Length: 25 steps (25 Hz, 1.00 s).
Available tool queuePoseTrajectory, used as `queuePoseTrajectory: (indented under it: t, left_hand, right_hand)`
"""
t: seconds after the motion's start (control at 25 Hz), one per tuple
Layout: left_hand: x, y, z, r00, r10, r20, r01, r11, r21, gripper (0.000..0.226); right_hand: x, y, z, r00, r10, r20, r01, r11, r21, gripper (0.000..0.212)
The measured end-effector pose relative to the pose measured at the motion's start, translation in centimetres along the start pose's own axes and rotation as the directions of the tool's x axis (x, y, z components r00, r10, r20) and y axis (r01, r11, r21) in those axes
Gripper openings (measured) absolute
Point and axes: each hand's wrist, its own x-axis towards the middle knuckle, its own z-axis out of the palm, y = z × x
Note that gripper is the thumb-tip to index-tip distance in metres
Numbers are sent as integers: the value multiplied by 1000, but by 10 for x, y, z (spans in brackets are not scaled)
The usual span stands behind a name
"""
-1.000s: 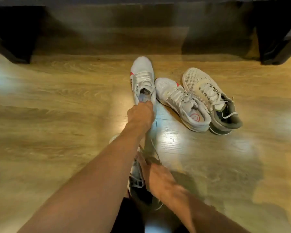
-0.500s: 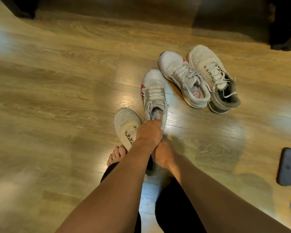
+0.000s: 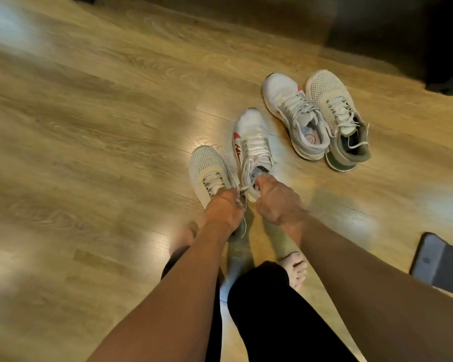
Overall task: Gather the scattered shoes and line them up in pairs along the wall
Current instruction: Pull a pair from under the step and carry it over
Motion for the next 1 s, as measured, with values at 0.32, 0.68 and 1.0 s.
queuePoseTrajectory:
  t: [0.32, 0.68, 1.0]
  left_hand:
    - [-23, -40, 51, 985, -46, 169, 15, 983, 182, 33]
    - [-63, -58, 103, 964, 178, -197, -163, 982, 92, 55]
    - [-40, -35, 75, 983, 103, -154, -63, 967, 245, 37]
  right_hand:
    - [3, 6, 39, 991, 8, 134, -24, 993, 115, 82]
    - [0, 26, 91, 995, 82, 64, -84, 996, 29, 58]
    - [16, 69, 8, 884, 162, -439, -49, 965, 258, 27]
